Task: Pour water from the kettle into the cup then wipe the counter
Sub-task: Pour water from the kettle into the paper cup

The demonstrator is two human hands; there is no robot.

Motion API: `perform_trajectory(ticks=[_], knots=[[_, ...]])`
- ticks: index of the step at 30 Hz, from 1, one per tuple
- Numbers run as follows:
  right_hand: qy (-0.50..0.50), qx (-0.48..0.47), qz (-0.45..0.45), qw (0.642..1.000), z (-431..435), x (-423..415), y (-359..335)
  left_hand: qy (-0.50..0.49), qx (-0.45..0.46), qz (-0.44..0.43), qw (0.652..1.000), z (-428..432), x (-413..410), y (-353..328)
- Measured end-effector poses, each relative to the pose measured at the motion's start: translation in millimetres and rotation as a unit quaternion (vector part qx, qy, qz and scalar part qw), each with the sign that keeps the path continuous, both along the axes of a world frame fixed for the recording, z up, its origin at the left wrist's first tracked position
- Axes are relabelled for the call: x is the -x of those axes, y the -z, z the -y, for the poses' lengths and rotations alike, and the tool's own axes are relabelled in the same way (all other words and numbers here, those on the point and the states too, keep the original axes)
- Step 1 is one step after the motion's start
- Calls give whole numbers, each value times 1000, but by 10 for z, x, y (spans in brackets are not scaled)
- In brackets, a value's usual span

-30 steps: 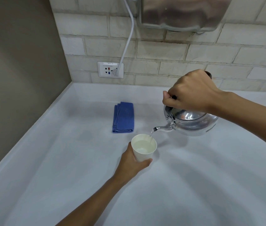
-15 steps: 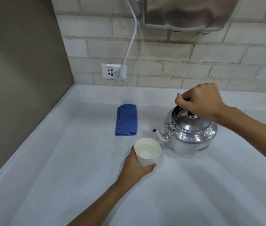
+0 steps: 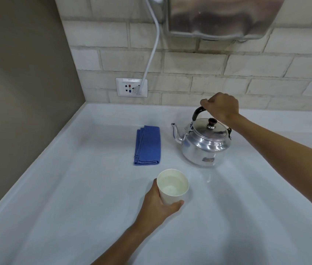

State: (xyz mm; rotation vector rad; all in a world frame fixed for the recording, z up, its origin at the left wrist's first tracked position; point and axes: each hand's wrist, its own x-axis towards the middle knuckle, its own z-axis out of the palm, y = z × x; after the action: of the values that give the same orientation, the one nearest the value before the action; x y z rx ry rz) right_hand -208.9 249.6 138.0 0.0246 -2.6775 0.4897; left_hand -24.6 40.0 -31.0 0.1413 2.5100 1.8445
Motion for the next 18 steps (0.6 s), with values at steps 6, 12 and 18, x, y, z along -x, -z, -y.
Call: perform_trajectory(ticks=[6, 12, 18], knots=[[35, 2, 23, 999, 36, 226, 61, 3, 4, 4, 1000, 0, -2, -1], [55, -30, 32, 998, 71, 361, 175, 3, 4, 7, 1000, 6, -1, -4], [43, -74, -3, 996, 35, 351, 227, 6, 3, 10, 1000, 4, -8, -6]])
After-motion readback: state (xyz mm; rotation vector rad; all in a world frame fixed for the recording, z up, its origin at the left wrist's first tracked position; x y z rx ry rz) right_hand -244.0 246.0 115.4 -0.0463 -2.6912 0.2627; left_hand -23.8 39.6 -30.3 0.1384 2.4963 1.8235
